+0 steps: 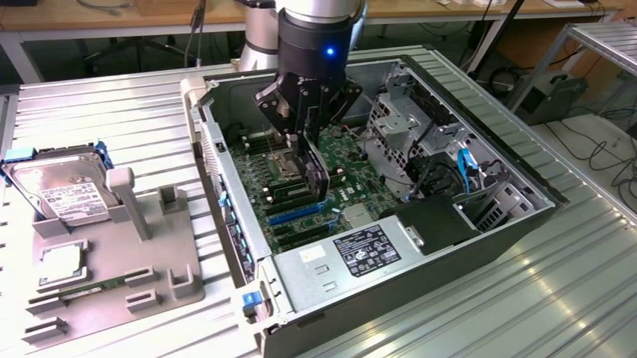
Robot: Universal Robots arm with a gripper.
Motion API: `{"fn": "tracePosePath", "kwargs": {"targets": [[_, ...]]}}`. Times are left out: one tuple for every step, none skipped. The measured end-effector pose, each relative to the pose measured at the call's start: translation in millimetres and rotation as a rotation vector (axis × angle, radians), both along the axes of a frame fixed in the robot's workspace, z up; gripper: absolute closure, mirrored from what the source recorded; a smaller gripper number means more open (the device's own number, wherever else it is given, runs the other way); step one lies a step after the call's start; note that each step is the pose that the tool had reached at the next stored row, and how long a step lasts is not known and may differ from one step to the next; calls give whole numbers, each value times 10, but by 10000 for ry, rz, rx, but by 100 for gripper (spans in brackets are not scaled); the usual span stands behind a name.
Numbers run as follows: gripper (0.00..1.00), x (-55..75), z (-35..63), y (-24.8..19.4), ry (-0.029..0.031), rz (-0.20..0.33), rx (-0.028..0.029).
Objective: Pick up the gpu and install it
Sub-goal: 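Pick up the gpu and move the gpu toward the slot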
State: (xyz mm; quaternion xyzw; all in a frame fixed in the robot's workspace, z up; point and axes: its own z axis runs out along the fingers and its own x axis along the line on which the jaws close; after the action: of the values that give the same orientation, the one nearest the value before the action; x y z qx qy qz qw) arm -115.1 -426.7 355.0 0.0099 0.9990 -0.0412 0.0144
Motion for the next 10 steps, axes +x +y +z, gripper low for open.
{"fn": "tracePosePath", "kwargs": {"targets": [[74,10,-3,1,0,4,-2],[74,17,-6,1,-1,7,-4],[74,24,-8,2,0,10,-5],[74,31,-11,3,0,12,-7],[74,37,-13,3,-1,15,-8],[74,43,-16,4,-1,17,-11],[74,49,-19,4,-1,20,-14],[74,55,-22,5,0,21,-17],[74,62,-25,5,0,24,-20],[74,68,-28,6,0,27,-23]]}}
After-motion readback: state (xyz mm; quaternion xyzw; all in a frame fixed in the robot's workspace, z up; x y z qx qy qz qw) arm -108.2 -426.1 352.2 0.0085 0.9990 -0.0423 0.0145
